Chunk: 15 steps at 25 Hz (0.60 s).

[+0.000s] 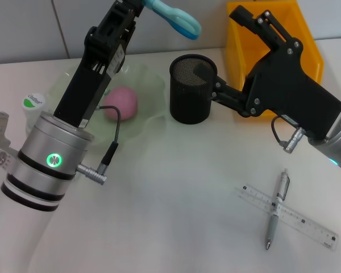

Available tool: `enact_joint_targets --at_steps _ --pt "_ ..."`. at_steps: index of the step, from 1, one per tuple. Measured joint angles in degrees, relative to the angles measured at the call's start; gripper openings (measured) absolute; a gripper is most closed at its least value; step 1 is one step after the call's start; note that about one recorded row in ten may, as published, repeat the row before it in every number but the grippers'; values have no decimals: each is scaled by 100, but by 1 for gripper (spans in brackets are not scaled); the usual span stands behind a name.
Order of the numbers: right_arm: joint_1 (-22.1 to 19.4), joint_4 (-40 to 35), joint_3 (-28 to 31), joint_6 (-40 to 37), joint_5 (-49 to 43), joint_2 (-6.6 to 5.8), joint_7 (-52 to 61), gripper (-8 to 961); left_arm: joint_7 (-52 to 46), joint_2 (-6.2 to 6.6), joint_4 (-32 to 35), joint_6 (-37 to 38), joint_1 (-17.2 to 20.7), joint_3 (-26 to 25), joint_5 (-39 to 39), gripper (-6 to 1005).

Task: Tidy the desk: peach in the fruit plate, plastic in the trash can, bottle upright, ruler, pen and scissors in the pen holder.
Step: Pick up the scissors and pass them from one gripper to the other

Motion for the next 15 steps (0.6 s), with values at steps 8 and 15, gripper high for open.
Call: enact_joint_targets --at_steps 8,15 --pt "104 80 0 86 0 6 -3 839 5 0 -1 -38 -7 15 -59 310" --pt "214 159 5 177 0 15 -15 839 -37 0 -27 -44 -37 0 -77 314"
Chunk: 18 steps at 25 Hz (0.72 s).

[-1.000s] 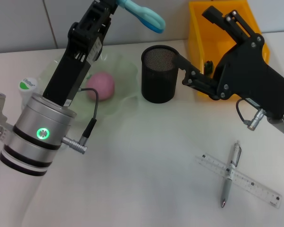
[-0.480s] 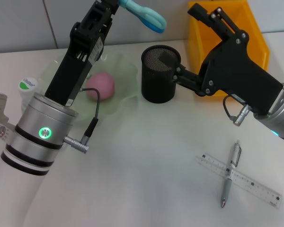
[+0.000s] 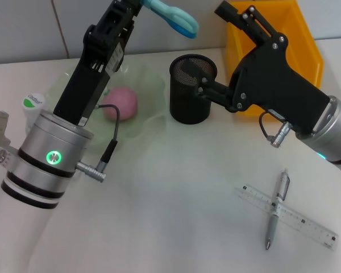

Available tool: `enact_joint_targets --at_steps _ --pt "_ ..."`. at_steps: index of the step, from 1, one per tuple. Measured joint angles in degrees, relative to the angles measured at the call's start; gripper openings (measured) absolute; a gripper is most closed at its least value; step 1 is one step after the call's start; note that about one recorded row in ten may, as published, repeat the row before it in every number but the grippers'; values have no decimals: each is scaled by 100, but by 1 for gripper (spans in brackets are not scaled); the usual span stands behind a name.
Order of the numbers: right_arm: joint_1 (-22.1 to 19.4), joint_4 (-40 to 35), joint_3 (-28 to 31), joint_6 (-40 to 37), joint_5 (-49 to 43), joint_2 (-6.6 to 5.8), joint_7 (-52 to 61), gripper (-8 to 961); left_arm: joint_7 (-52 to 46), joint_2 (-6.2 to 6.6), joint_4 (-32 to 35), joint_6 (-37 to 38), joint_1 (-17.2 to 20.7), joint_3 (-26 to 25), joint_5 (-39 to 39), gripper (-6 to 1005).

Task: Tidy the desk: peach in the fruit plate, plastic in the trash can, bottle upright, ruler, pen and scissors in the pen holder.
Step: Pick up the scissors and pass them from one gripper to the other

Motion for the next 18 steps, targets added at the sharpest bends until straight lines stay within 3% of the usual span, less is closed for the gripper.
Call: enact_joint_targets --at_steps 18 --pt "238 177 83 205 6 -2 -303 839 126 0 16 -94 -34 -11 -53 323"
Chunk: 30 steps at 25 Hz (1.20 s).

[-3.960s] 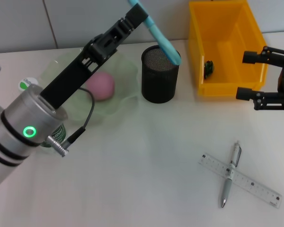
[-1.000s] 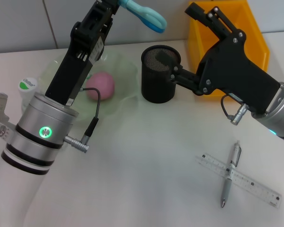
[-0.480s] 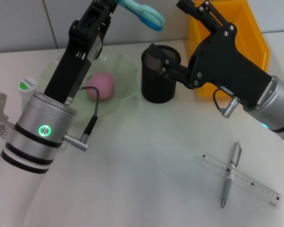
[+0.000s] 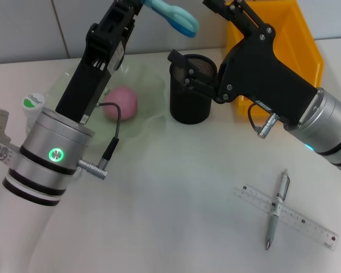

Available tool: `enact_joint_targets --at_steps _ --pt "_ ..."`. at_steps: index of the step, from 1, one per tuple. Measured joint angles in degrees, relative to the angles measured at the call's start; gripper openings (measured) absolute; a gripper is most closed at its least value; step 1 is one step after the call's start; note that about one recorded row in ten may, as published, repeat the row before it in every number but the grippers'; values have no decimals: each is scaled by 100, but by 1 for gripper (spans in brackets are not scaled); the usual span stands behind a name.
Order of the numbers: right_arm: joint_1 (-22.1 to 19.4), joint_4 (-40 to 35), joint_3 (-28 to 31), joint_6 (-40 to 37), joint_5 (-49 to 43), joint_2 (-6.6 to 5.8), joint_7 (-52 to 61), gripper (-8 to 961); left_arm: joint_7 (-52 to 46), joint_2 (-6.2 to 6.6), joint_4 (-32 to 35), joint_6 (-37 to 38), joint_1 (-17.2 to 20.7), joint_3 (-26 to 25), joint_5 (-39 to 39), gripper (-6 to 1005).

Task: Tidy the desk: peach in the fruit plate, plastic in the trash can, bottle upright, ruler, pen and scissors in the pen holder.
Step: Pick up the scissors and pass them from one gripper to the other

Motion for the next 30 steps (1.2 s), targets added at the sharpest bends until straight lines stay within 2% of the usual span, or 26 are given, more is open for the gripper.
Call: enact_joint_targets --at_steps 27,30 --pt "193 14 0 272 -1 0 -6 829 139 0 -7 -22 -115 -36 -9 338" --pt "195 14 0 280 -1 0 -6 728 144 0 -14 -23 -115 -36 -9 339"
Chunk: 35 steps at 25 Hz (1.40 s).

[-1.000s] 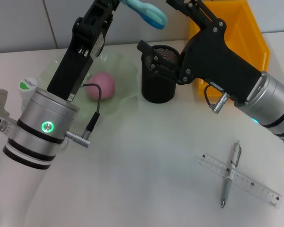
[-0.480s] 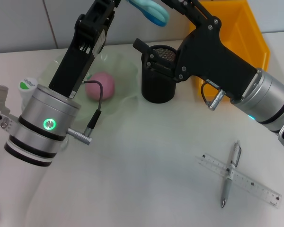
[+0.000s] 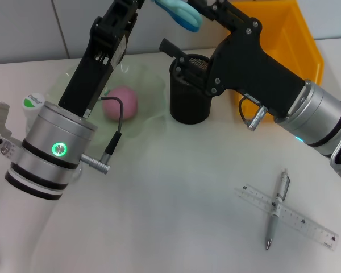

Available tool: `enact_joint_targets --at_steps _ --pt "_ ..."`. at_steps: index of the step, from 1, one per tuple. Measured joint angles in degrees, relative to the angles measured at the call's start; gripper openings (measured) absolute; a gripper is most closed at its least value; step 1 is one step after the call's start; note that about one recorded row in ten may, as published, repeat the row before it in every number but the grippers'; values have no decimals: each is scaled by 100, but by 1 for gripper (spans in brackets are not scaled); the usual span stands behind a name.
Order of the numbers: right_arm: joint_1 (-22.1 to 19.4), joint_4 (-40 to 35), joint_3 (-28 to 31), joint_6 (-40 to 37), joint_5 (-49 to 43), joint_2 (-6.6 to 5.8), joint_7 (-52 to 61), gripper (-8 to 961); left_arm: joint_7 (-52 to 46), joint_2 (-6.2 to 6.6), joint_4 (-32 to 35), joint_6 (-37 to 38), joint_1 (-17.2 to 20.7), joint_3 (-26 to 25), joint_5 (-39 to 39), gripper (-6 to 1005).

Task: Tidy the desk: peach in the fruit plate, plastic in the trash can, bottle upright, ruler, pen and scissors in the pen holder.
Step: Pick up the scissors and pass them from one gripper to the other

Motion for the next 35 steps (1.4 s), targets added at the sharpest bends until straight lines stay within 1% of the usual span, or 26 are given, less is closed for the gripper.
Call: enact_joint_targets --at_steps 2,10,16,35 --pt "0 0 0 0 0 0 0 660 2 0 -5 -1 0 0 0 340" --pt "-2 1 25 0 0 2 0 482 10 0 -10 -6 2 5 1 344" --pt "10 67 193 -3 9 9 0 347 10 0 -9 -6 29 20 1 348" --pt "15 132 211 18 1 9 -137 330 9 0 -6 6 3 55 18 358"
